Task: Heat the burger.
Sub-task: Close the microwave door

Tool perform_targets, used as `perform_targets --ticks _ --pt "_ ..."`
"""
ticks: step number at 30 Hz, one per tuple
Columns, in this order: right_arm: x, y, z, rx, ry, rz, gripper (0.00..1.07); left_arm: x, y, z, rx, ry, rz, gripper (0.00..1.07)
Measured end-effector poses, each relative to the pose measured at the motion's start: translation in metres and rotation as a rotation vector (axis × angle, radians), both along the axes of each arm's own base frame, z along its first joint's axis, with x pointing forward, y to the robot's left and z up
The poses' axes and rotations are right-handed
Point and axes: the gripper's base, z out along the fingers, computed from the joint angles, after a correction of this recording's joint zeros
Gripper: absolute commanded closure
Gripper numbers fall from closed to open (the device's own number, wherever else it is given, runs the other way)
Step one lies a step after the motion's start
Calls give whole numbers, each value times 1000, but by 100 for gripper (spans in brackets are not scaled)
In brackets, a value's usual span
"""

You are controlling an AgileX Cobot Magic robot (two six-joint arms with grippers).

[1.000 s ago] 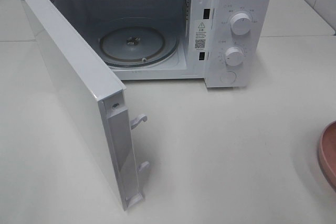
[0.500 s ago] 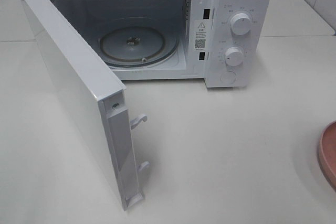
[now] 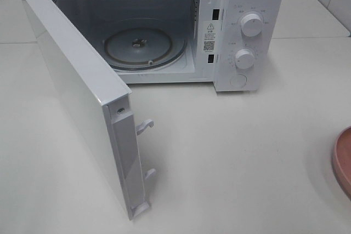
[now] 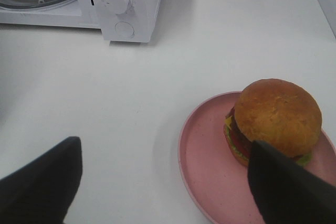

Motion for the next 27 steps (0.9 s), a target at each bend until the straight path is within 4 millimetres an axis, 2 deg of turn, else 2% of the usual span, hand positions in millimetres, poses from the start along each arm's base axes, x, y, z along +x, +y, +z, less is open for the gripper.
perform_targets --ticks 6,10,27 --pt "-9 -1 0 9 -55 -32 31 0 0 0 0 0 0 6" --pt "-9 -1 0 7 -57 -78 31 0 0 0 0 0 0 6" --pt "-9 -1 0 6 -57 -80 31 0 0 0 0 0 0 6"
